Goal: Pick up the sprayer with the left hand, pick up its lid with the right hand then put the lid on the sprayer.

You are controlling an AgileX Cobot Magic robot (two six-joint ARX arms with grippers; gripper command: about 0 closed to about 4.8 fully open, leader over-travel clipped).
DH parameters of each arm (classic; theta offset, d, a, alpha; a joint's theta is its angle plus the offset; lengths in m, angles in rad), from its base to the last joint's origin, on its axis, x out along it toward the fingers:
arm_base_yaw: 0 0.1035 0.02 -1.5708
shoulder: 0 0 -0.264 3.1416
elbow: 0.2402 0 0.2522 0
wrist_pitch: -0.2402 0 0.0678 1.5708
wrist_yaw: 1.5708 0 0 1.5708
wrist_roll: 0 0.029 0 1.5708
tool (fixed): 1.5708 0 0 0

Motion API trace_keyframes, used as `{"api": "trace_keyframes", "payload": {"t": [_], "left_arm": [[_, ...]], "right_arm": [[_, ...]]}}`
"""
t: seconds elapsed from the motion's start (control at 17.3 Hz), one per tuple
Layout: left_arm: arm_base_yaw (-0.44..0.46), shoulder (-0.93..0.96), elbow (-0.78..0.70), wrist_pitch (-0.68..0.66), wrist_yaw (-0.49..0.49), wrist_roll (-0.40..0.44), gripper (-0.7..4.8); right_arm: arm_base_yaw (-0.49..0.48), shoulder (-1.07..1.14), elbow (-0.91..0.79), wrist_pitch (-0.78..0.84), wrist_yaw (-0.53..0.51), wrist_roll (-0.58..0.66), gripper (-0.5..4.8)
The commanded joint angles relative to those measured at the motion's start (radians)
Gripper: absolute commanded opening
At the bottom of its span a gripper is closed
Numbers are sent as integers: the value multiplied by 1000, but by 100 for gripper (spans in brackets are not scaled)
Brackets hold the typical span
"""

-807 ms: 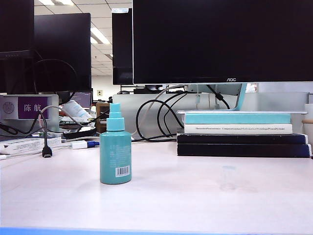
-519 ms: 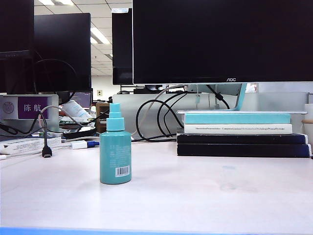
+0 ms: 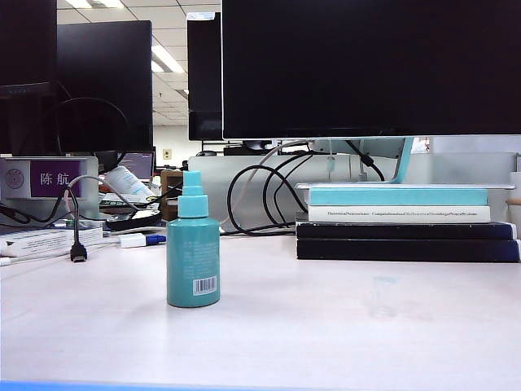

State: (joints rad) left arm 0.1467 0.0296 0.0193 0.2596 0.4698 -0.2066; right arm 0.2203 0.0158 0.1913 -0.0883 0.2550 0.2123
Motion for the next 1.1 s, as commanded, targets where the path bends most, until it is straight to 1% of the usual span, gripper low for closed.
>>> {"api": "trace_keyframes", "payload": {"t": [0.06,0.17,0.29,0.35,0.4,0.46,0.52,0.58,0.63,0.69,0.75,0.81,0.87,0.92,0.98,1.04,1.1], "left_arm": [[0,27,35,101,76,-63,-5],[0,76,111,101,77,-58,-5],[0,187,186,100,96,-24,-5],[0,265,217,98,123,-2,-5],[0,331,237,103,173,24,-5],[0,408,250,121,258,77,-5],[-1,496,251,187,363,113,-4],[-2,557,251,238,420,122,-3],[-8,627,251,296,453,127,-1],[-30,697,251,349,459,150,19],[-60,757,251,382,458,192,62],[-114,847,252,406,458,298,72],[-140,886,252,410,455,346,78],[-190,952,252,412,446,456,115],[-211,980,252,412,439,508,132],[-253,1046,252,415,406,602,195],[-265,1070,252,417,403,619,228]], "right_arm": [[0,77,53,12,1,51,-3],[0,188,103,21,-11,53,-2],[0,329,150,64,-68,49,-2],[0,390,170,90,-101,46,-2],[0,437,189,102,-145,25,-2],[0,489,217,99,-190,-24,-2],[0,539,243,91,-241,-75,-2],[0,588,264,85,-277,-96,-2],[-2,636,283,77,-308,-108,-2],[-2,689,302,69,-346,-122,-2],[-2,736,318,67,-394,-136,-2],[-2,813,340,67,-463,-139,-2],[-2,839,347,67,-486,-140,-2],[-3,901,361,67,-546,-164,-1],[-3,921,364,69,-566,-169,-1],[-4,961,370,69,-608,-185,-1],[-4,980,370,71,-631,-189,-1]]}}
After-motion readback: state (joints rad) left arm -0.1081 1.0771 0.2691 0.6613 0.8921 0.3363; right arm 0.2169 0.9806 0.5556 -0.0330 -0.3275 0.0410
